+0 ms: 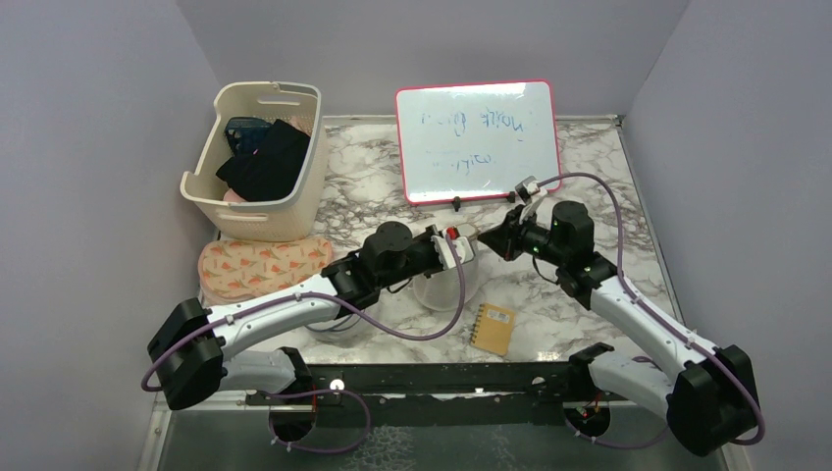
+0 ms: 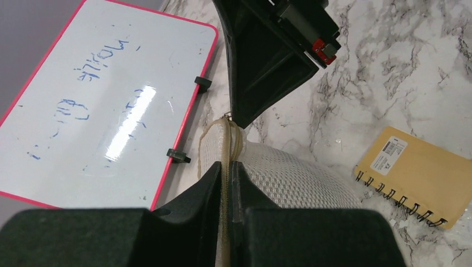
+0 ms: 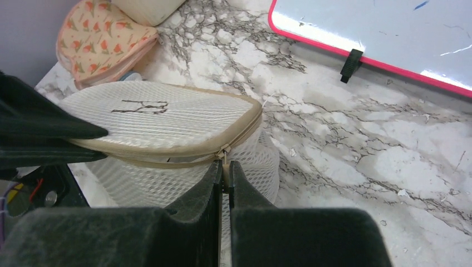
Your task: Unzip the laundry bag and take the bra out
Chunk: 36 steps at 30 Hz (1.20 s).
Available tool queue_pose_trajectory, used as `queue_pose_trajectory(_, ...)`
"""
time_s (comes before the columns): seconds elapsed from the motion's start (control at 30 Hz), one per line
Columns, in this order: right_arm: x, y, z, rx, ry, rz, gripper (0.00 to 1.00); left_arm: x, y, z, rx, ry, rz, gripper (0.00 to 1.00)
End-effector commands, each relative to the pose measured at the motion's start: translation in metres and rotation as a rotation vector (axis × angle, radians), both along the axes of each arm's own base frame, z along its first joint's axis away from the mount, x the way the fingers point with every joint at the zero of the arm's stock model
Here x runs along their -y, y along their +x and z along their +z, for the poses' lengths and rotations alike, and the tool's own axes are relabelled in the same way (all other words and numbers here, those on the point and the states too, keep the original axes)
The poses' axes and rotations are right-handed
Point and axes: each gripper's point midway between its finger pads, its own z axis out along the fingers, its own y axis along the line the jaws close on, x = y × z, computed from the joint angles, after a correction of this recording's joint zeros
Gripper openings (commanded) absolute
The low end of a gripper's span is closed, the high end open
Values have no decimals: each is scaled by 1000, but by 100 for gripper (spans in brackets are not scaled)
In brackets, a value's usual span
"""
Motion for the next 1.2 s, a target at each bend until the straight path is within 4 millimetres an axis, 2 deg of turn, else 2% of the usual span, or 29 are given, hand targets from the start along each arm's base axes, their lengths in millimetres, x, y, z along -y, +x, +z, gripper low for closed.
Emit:
queue_pose_trajectory(0.0,14,21,-4,-64,1,-110,1,-3,-2,29,55,-83,-3,0)
queue_pose_trajectory(0.1,22,26,-8,-121,55,-118,1,-6,-1,33,64,-91,11,0)
queue_pose_trajectory(0.27,39,34,-2,-143,119,-133,1,-12,6,36,139,-56,34,0)
queue_pose_trajectory(0.4,36,31,5,-124,111,-95,1,-15,11,35,144,-48,66,0)
queue_pose_trajectory(0.53,30,18,16,-55,89,8,1,-17,19,29,141,-21,108,0)
queue_pose_trajectory(0.67,23,4,24,-22,98,86,1,-13,18,24,126,-4,89,15)
queue_pose_trajectory(0.8,14,-6,32,4,106,141,1,-6,11,20,98,-6,37,36)
queue_pose_trajectory(0.9,4,-13,37,19,111,180,1,-2,7,19,81,-11,14,45)
queue_pose_trajectory(1.0,-8,-20,41,28,110,212,1,0,6,17,69,-8,8,50)
queue_pose_trajectory(1.17,-25,-30,47,32,120,246,1,1,6,13,60,1,6,52)
